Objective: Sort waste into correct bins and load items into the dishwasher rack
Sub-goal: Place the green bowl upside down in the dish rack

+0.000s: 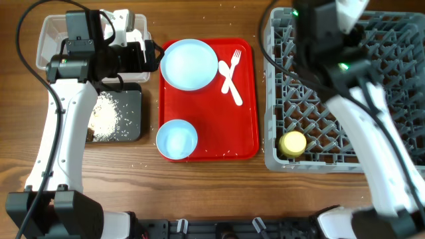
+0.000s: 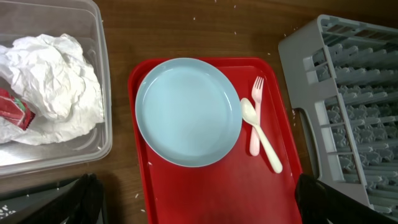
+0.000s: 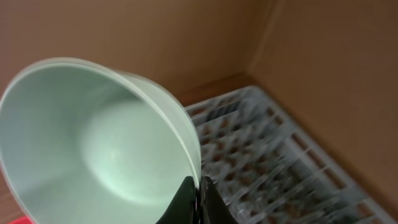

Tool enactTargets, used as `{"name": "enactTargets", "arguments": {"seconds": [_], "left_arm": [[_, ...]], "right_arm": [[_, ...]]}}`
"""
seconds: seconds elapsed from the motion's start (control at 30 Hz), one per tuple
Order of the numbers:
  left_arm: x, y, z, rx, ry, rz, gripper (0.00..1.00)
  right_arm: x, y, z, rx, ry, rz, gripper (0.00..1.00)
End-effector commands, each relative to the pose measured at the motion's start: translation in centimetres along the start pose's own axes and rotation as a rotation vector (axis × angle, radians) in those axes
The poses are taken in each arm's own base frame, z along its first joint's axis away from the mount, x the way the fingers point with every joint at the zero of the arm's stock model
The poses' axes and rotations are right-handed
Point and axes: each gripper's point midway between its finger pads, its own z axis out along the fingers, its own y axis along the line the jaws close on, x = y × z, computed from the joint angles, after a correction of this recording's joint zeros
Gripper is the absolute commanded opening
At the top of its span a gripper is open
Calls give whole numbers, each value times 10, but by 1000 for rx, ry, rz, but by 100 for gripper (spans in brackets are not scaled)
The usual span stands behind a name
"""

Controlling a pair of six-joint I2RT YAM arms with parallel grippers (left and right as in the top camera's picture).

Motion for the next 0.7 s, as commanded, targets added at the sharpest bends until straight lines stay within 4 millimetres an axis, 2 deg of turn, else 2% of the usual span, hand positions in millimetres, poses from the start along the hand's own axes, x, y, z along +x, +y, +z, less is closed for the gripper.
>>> {"name": "enactTargets", "arguments": {"seconds": [0.0, 0.13, 0.3, 0.37, 0.47, 0.6, 0.67], "left_arm": [[-3, 1, -2, -9, -8, 22, 100], [-3, 1, -2, -9, -7, 22, 100], [-3, 1, -2, -9, -7, 22, 100], [-3, 1, -2, -9, -7, 22, 100], [-3, 1, -2, -9, -8, 22, 100], [-3, 1, -2, -9, -8, 22, 100], [-3, 1, -2, -9, -7, 22, 100]], "right_arm": [[9, 6, 39, 256, -42, -258, 4], [35, 58, 86, 269, -25, -516, 4], [72, 102, 127, 276, 1, -784, 4], [88, 109, 136, 279, 21, -840, 4], [98, 111, 142, 291, 36, -861, 4], [100, 111, 142, 291, 37, -863, 4], [98, 105, 142, 327, 42, -861, 4]]}}
